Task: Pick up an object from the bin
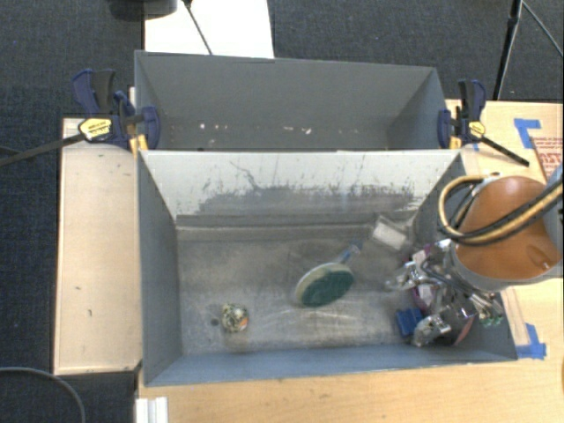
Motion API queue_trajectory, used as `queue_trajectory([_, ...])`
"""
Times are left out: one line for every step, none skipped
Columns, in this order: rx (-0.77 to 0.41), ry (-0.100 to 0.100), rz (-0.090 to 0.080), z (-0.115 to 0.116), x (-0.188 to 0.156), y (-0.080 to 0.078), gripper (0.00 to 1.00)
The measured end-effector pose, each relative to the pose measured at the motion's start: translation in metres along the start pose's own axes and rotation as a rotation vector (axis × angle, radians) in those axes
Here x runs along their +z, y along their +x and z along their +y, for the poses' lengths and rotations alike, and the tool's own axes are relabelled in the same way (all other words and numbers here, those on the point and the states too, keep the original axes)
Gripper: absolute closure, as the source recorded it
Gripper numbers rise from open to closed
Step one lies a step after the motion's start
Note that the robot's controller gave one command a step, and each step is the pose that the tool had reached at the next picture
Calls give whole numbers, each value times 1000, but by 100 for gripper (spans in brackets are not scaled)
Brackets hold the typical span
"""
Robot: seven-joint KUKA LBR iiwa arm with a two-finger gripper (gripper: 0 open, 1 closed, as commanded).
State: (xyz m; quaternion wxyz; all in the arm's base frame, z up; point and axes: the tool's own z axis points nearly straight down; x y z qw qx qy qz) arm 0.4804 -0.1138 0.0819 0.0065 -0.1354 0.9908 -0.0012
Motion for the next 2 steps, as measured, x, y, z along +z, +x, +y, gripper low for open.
queue_trajectory([-6, -2, 6, 0, 0, 2, 100])
queue_trajectory([26, 2, 2, -14, -186, -16, 100])
